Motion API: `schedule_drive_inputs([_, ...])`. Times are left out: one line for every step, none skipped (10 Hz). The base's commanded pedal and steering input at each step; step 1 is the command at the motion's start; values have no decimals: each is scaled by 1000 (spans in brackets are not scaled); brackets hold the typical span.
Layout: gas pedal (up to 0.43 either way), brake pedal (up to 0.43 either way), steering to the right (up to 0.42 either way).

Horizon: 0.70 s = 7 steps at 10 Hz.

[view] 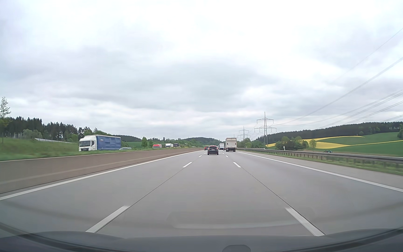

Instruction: Follow the waypoints while adhering to traffic rules and regulations

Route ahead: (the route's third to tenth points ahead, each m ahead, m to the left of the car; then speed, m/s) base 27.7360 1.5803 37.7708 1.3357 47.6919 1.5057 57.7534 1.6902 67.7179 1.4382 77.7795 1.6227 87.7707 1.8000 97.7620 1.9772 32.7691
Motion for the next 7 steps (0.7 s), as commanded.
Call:
schedule_drive_inputs([228, 0, -1])
schedule_drive_inputs([228, 0, -1])
schedule_drive_inputs([228, 0, -1])
schedule_drive_inputs([228, 0, -1])
schedule_drive_inputs([228, 0, -1])
schedule_drive_inputs([240, 0, -1])
schedule_drive_inputs([248, 0, -1])
